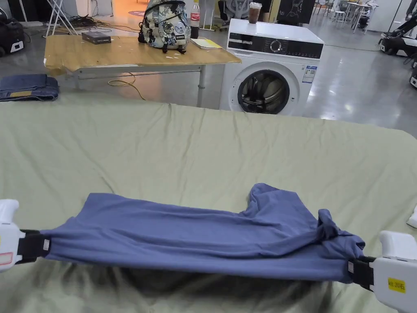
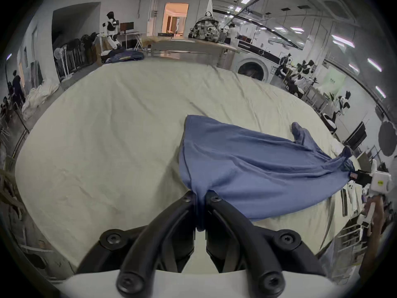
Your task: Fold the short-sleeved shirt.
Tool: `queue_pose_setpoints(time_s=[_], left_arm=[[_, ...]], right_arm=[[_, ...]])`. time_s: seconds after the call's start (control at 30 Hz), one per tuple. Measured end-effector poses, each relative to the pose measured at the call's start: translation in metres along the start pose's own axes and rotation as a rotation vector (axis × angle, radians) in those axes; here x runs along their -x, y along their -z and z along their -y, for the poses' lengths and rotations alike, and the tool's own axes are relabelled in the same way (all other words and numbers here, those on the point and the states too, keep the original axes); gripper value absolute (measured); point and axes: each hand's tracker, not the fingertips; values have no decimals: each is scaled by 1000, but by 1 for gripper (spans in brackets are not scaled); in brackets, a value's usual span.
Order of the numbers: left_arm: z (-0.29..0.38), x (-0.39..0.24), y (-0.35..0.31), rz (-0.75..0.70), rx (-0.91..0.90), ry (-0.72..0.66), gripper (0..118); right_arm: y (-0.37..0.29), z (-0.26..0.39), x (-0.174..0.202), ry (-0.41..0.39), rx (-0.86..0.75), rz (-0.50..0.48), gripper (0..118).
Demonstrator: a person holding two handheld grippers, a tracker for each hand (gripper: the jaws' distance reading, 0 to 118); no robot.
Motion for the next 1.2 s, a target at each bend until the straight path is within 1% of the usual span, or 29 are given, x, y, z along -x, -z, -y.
queue_pose_setpoints(time_s=[0.13,0.2,0.3,0.37,0.47,0.67,0.77,0.8,0.83,0.87,0.9,0.93,0.97,1.0,1.03,1.1,1.2], left_arm=[[40,3,-2,-21,41,1,2],[60,4,1,-30,66,1,2],[86,7,7,-46,95,-18,2],[99,9,12,-52,109,-18,2],[110,8,25,-83,143,18,2],[113,5,42,-122,161,45,2],[109,3,36,-120,165,57,2],[106,3,33,-113,164,51,2],[102,2,29,-105,162,41,2],[97,-2,23,-101,155,42,4],[94,-7,18,-101,130,56,11],[88,-11,13,-113,79,73,23],[81,-16,7,-109,43,84,42],[75,-19,4,-93,21,85,63],[67,-23,1,-75,-1,73,72],[53,-29,-1,-38,-59,76,74],[35,-41,1,-53,-139,104,73]], right_arm=[[-5,32,4,-32,49,6,3],[-4,50,5,-32,72,10,3],[10,75,-1,-35,125,32,3],[19,92,0,-54,161,74,3],[37,108,0,-59,186,99,3],[54,113,15,-152,182,170,5],[51,106,15,-141,189,174,14],[46,102,15,-129,192,180,14],[41,97,15,-119,189,193,27],[34,90,16,-112,173,210,46],[29,85,17,-109,141,218,75],[20,79,19,-116,95,217,90],[13,71,22,-130,54,204,95],[9,64,25,-134,25,196,95],[6,57,29,-129,0,189,95],[1,46,41,-121,-81,151,95],[-2,36,61,-90,-234,111,93]])
